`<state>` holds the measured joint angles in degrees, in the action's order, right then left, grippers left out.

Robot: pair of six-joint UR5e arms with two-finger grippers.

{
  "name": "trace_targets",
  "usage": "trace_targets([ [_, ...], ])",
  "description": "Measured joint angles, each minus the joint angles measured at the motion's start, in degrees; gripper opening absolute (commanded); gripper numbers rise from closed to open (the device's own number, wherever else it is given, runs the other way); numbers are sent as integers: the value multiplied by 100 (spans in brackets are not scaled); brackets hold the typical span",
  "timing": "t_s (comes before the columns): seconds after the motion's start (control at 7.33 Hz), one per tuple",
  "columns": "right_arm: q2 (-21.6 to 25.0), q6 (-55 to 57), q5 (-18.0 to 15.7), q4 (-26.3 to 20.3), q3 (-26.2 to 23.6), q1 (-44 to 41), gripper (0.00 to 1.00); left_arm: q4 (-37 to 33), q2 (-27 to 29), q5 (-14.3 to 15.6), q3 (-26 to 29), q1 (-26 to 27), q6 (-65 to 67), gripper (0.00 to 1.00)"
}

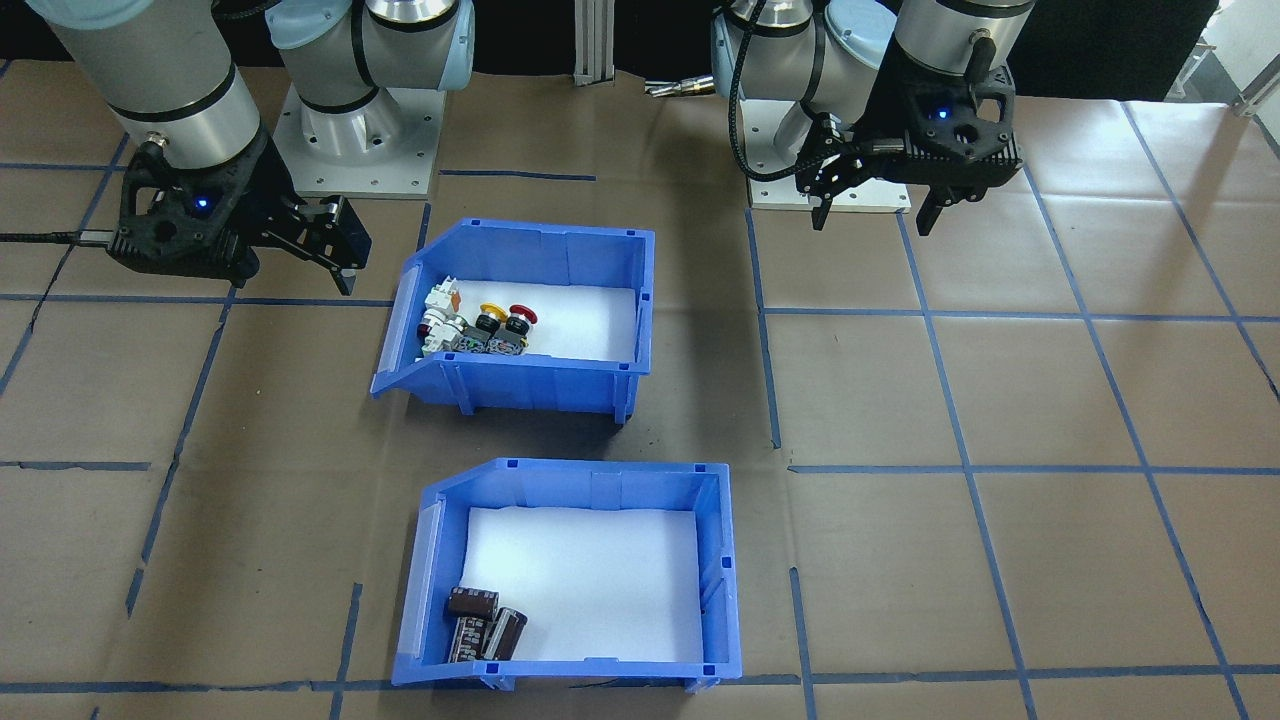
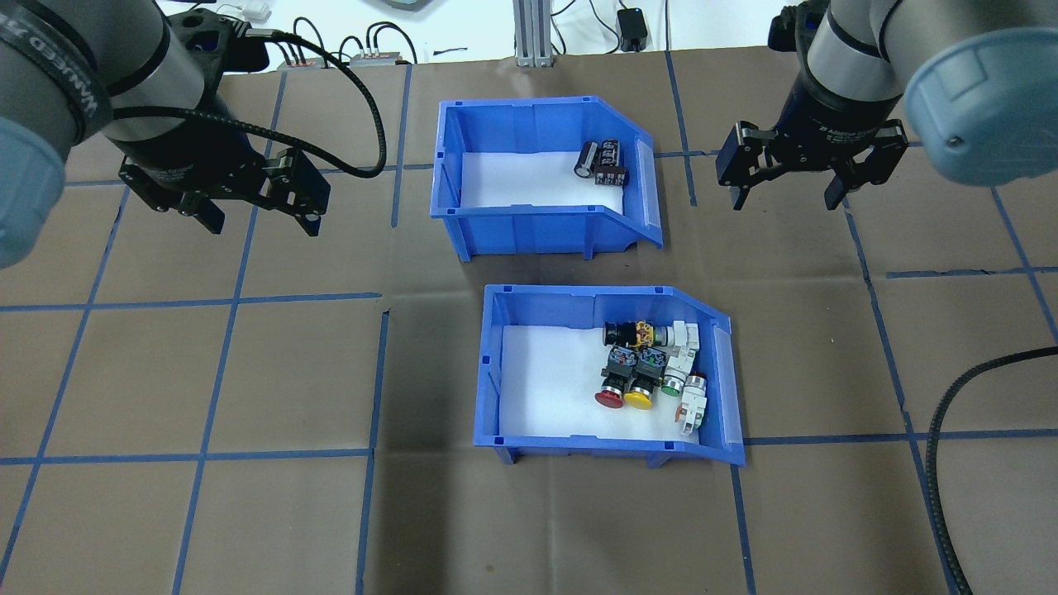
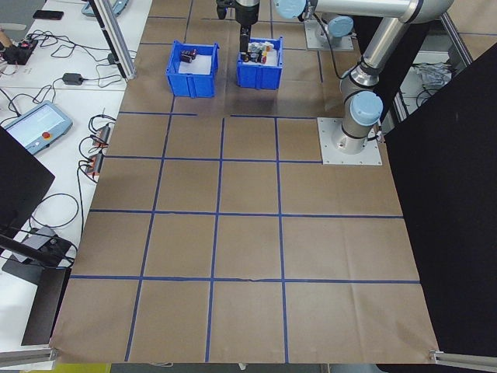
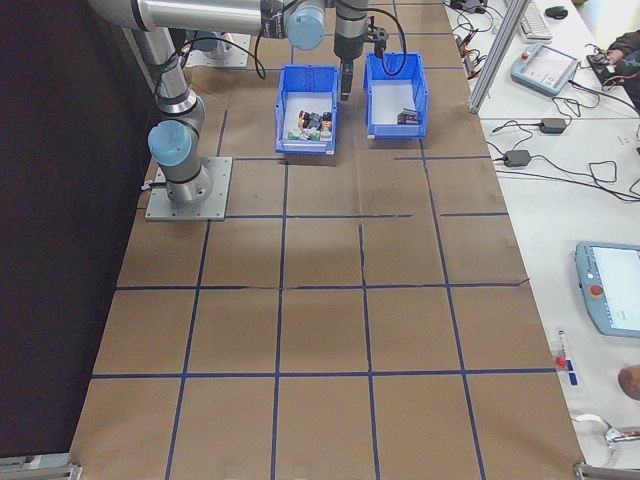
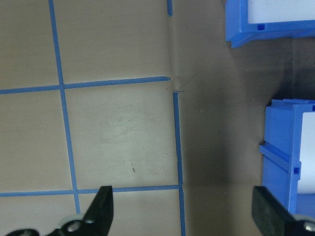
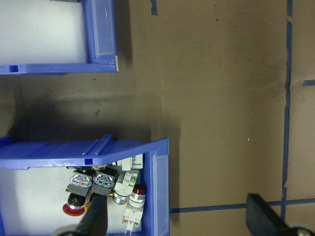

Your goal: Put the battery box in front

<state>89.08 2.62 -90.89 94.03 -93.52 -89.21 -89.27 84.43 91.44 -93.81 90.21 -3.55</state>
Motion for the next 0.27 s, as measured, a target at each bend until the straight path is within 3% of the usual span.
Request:
trace_targets([
  [0.27,17,-6,-59,0,-1,0,100,-3,-4,-3,-35,-3,3,100],
])
